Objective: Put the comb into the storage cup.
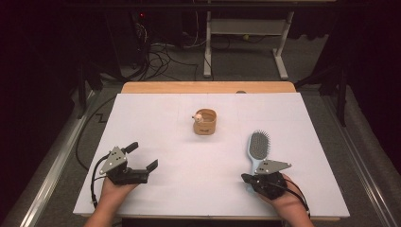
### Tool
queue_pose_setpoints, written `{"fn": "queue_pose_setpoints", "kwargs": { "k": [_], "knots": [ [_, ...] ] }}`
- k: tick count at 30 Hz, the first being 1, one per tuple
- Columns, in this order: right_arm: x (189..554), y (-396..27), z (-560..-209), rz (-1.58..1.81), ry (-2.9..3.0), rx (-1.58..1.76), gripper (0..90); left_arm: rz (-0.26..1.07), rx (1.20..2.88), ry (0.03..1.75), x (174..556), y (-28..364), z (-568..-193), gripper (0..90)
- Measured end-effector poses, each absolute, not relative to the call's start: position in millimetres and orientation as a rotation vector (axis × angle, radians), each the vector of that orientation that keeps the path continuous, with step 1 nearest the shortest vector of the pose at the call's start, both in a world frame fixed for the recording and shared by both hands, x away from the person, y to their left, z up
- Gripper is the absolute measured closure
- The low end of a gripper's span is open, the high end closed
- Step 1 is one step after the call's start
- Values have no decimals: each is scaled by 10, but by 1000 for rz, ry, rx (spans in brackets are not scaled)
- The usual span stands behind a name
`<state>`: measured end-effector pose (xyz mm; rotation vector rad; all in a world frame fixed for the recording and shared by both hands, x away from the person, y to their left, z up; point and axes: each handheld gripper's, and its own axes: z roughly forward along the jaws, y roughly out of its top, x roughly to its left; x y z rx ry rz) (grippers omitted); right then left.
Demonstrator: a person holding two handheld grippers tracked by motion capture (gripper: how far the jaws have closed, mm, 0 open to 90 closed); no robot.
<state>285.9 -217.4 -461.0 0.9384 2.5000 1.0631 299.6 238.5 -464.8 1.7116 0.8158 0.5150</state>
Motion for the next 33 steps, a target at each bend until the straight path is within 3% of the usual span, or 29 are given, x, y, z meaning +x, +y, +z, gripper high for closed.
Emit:
{"fn": "queue_pose_setpoints", "kwargs": {
  "k": [33],
  "knots": [
    [2865, -2181, -4650, 989, 2573, 913, 900, 501, 1703, 828, 3015, 2385, -4650, 0]
  ]
}}
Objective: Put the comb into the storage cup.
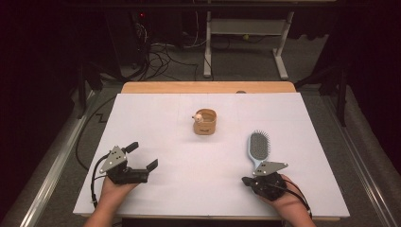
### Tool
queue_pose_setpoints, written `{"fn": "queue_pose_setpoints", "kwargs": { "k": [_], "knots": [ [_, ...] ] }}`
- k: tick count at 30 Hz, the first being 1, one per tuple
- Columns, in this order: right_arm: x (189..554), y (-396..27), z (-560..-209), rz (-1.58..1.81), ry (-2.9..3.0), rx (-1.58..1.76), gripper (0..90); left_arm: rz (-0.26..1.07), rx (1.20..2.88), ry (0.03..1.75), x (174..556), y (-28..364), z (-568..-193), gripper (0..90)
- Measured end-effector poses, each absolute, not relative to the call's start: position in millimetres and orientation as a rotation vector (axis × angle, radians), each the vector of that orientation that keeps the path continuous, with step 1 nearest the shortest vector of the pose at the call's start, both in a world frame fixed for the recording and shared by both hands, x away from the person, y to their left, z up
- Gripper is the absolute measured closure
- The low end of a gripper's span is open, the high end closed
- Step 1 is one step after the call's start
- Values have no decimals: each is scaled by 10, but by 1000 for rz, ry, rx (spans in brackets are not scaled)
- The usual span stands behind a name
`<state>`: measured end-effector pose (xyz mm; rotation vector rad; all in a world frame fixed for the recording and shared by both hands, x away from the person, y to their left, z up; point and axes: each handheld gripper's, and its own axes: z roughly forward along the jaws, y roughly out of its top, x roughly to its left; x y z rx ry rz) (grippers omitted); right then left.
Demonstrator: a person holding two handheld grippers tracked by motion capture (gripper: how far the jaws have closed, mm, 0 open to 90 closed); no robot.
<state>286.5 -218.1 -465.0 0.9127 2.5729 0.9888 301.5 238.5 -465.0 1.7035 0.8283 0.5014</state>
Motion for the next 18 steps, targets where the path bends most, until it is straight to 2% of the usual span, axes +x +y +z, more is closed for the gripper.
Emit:
{"fn": "queue_pose_setpoints", "kwargs": {
  "k": [18],
  "knots": [
    [2894, -2498, -4624, 958, 2517, 1010, 900, 505, 1766, 822, 3032, 2329, -4682, 0]
  ]
}}
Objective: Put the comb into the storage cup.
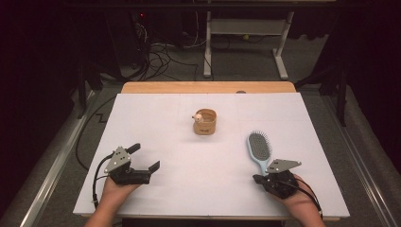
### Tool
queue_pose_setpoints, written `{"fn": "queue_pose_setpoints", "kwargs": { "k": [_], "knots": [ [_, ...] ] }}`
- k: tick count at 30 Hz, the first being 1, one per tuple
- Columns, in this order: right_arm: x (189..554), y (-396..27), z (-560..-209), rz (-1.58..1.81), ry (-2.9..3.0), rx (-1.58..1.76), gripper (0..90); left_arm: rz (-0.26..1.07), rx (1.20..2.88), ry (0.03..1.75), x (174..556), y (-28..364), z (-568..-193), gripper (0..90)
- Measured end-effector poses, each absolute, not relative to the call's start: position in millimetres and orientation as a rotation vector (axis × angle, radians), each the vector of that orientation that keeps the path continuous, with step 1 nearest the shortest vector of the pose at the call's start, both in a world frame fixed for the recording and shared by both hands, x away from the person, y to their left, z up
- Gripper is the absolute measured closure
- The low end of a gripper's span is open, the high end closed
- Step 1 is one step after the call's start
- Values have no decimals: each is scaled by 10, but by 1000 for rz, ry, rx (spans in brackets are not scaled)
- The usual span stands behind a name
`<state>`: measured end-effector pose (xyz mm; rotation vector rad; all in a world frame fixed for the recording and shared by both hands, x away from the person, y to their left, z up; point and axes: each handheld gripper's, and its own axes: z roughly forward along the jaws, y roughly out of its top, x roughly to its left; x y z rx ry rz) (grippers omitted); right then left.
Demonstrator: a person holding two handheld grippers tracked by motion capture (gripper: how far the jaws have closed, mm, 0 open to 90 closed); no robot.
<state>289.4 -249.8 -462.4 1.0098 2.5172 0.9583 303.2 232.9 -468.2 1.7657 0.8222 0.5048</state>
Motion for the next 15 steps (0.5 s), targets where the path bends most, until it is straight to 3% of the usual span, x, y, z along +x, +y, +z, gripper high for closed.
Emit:
{"fn": "queue_pose_setpoints", "kwargs": {
  "k": [15],
  "knots": [
    [2843, -2729, -4585, 921, 2454, 1065, 900, 502, 1724, 840, 3022, 2380, -4654, 0]
  ]
}}
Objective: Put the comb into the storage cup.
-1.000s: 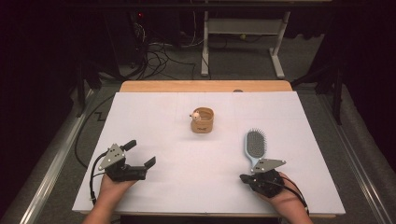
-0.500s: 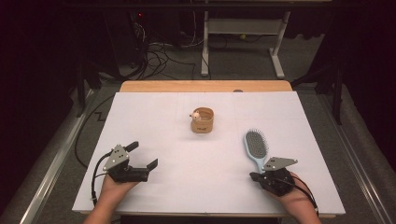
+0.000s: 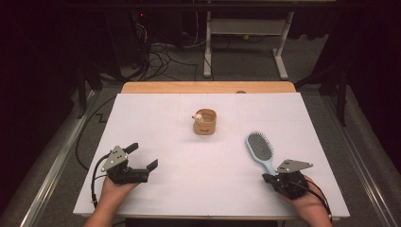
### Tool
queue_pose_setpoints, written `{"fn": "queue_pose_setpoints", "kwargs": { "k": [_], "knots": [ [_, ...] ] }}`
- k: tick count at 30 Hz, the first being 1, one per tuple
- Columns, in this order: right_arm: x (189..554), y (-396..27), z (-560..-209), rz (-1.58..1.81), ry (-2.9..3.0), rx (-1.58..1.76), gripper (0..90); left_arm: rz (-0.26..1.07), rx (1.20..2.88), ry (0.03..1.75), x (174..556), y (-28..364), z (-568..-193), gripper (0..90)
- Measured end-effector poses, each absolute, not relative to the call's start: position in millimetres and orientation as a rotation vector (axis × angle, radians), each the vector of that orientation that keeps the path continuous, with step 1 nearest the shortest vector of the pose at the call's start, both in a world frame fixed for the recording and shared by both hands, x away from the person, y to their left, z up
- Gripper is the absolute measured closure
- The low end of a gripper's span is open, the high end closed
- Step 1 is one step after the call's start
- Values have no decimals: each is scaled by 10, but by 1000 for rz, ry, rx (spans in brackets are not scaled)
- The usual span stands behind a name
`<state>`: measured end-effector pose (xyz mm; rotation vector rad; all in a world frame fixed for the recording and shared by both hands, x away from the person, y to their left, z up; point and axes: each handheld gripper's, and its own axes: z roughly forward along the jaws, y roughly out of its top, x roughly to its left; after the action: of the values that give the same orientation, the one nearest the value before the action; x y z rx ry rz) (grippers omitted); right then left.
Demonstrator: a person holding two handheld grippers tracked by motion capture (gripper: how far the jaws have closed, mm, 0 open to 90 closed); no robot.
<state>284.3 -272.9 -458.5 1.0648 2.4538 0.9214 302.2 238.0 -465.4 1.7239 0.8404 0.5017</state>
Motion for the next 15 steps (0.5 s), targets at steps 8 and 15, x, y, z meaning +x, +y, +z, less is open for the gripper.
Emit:
{"fn": "queue_pose_setpoints", "kwargs": {
  "k": [8, 15],
  "knots": [
    [2826, -2891, -4568, 904, 2411, 1113, 900, 494, 1720, 852, 3028, 2397, -4659, 0],
    [2812, -2985, -4545, 859, 2381, 1137, 900, 494, 1723, 844, 3024, 2399, -4651, 0]
  ]
}}
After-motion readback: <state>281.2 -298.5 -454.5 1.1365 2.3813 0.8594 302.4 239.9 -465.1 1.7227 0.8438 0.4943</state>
